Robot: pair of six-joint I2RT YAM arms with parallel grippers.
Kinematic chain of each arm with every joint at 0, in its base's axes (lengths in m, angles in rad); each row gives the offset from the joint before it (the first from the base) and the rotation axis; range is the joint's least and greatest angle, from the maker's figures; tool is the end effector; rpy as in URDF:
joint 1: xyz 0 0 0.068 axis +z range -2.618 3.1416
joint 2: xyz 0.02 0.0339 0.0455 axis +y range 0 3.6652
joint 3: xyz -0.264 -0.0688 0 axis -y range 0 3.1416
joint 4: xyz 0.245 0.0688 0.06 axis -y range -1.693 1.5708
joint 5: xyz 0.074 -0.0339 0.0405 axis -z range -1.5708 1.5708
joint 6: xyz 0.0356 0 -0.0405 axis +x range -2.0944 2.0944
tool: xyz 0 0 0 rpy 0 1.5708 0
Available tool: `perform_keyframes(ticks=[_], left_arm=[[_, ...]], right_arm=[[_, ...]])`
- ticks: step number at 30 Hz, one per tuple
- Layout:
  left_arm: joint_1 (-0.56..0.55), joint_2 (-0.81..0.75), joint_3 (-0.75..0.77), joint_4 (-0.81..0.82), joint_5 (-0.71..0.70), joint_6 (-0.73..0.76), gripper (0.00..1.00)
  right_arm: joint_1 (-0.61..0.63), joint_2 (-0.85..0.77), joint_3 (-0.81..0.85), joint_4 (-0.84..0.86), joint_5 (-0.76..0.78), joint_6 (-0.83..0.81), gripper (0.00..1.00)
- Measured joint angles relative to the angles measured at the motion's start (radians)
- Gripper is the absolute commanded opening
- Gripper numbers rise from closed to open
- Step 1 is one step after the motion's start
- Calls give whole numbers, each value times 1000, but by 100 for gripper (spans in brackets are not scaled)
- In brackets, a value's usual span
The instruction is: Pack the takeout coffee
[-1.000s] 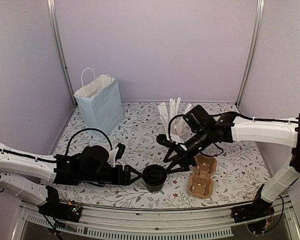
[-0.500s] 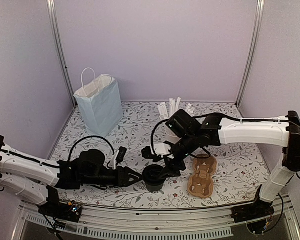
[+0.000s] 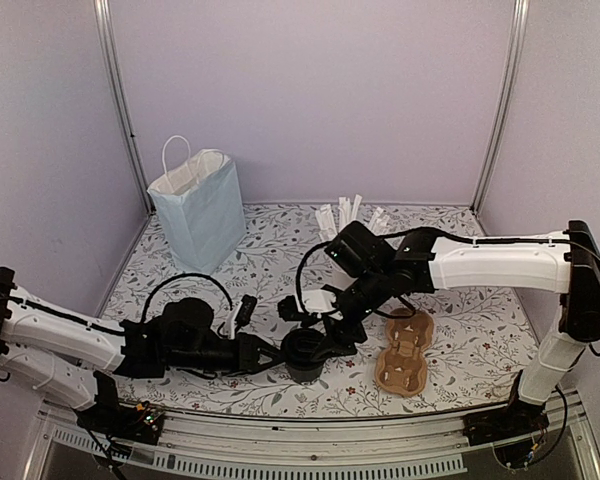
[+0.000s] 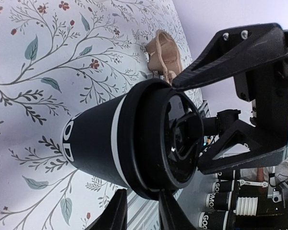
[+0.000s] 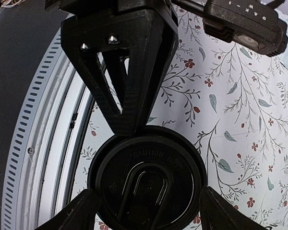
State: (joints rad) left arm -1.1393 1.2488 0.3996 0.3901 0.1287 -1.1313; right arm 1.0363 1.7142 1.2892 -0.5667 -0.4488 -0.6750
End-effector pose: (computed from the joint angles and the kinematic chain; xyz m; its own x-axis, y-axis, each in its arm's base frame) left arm 0.0968 -0.2211 0.1712 -0.9376 -0.1095 -0.3300 0.2360 0.4963 -0.8355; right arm 0.1720 0.3209 0.2397 0.2272 -0.7214 -0.6542 -0.9661 -0.2513 -0.0585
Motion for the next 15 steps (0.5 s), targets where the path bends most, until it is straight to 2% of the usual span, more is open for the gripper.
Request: perform_keyframes(ticks=[9, 10, 11, 15], left_arm=[[33, 41, 3, 49, 57, -26, 13], [37, 48, 3, 58, 68, -42, 10], [39, 55, 3, 67, 77, -61, 1], [51, 99, 5, 94, 129, -143, 0]], right_arm=[[-6, 6, 0, -4, -29, -15, 74], [-10, 8, 1, -6, -39, -23, 73], [-14, 11, 2, -9, -48, -32, 72], [-31, 25, 5, -13, -87, -61, 66]])
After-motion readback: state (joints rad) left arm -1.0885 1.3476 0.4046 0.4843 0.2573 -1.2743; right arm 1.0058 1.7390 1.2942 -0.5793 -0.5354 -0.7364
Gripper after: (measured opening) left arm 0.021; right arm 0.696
